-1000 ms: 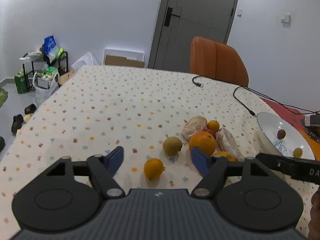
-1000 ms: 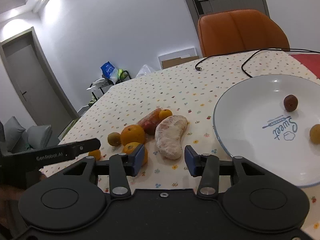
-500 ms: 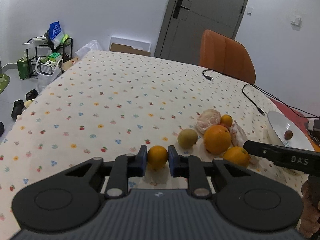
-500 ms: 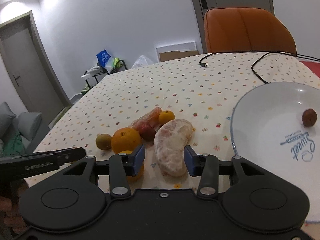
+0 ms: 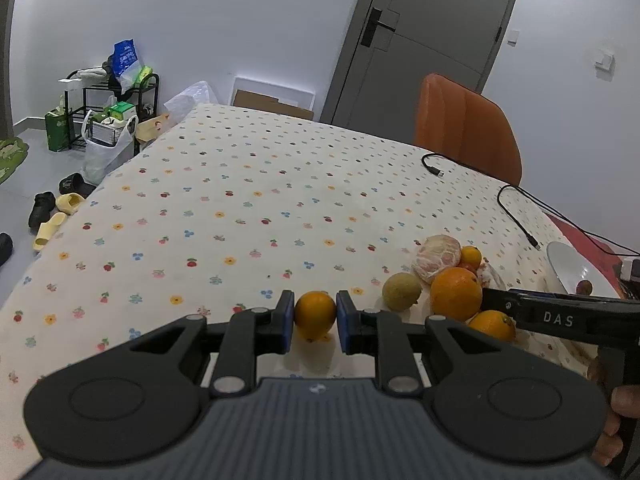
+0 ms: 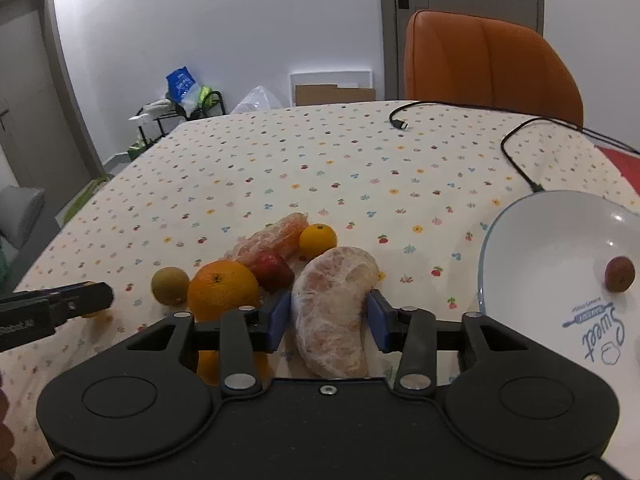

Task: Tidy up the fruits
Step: 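Carry the pomelo segment and tangerine to the plate and release both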

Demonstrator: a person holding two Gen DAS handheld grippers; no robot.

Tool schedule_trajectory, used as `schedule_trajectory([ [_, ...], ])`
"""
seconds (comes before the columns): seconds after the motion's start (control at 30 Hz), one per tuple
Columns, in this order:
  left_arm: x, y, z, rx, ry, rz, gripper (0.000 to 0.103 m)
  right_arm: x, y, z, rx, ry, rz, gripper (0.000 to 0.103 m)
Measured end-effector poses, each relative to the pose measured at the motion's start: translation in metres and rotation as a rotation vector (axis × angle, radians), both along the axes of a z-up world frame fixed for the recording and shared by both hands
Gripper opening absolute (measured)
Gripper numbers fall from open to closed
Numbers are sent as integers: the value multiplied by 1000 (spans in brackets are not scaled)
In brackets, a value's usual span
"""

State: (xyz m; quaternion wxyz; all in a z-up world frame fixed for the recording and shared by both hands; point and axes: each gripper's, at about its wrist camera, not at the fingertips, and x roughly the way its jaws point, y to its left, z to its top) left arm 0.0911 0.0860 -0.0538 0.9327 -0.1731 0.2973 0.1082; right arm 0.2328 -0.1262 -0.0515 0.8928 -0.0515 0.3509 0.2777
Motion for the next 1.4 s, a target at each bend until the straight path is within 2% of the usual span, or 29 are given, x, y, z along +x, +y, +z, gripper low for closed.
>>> schedule_trajectory([
  [0.2, -5, -1, 6, 3, -18, 7, 21, -2, -11, 3, 61, 19, -5, 36],
  [0.43, -9, -11, 19, 9, -54, -10, 21, -15, -24, 21, 114, -11, -8, 36],
  [0.6, -6, -23, 30, -7, -97, -54, 21, -26, -36, 41, 139, -62, -21, 36],
  [0.77, 6, -38, 37, 5, -90, -92, 21, -36, -58, 59, 183, -120, -26, 36],
  [1.2, 23, -92, 47, 26, -103, -191, 21, -34, -120, 60, 206, -153, -120, 36],
  [1.4, 35, -116, 53, 59, -94, -256, 21, -39, -144, 60, 237, -174, -153, 36],
])
